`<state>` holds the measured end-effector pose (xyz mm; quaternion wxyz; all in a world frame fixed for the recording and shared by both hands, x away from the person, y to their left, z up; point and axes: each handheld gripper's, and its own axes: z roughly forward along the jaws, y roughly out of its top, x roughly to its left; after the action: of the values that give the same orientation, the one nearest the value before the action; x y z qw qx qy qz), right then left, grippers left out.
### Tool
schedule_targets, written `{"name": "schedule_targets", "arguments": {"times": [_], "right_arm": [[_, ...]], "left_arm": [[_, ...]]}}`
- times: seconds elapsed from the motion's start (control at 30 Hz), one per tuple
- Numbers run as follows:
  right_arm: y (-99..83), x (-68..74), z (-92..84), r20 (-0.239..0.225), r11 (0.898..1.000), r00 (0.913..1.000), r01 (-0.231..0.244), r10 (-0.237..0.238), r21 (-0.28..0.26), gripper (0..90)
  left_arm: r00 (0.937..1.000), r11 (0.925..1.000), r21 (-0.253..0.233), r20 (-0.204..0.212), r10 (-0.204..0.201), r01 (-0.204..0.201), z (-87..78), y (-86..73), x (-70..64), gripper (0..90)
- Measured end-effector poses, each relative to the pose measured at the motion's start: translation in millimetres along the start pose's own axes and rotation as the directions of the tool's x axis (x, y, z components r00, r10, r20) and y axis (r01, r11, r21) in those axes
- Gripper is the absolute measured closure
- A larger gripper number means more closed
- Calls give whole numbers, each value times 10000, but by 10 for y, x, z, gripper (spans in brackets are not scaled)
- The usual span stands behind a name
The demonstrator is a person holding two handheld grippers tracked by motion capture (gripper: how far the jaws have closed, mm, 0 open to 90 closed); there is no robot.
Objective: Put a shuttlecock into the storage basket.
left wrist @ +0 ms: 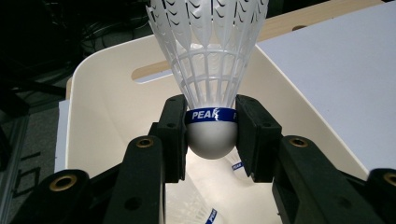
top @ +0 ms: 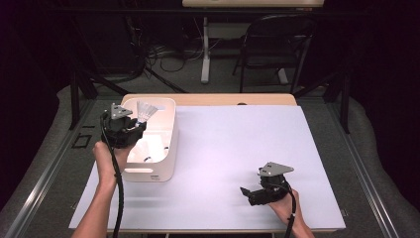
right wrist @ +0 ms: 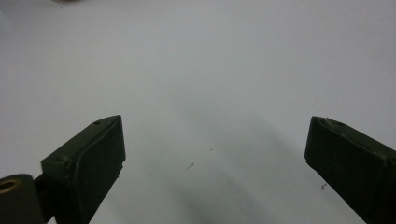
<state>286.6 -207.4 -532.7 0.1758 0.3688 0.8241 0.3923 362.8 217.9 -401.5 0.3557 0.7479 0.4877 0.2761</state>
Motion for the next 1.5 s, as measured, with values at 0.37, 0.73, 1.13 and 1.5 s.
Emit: {"name": "schedule_targets", "arguments": {"times": [0.37,0.73,1.13,1.5], "right_arm": [[3,15,12,-6,10000,10000,23,-23,21,45],[2,14,-3,7,10000,10000,58,-58,44,44],[4,-6,-34,100,10000,9999,-49,49,8,44],[0,-14,-34,127,10000,9999,-51,51,15,44]], "left_arm": [[9999,9989,461,102,-109,104,52,-109,40,650],[9996,9970,731,99,-280,272,48,-194,74,293],[9898,9993,-69,1374,372,-366,-78,-315,-23,105],[9709,9934,-706,2158,1035,-902,-117,-344,-197,1]]}}
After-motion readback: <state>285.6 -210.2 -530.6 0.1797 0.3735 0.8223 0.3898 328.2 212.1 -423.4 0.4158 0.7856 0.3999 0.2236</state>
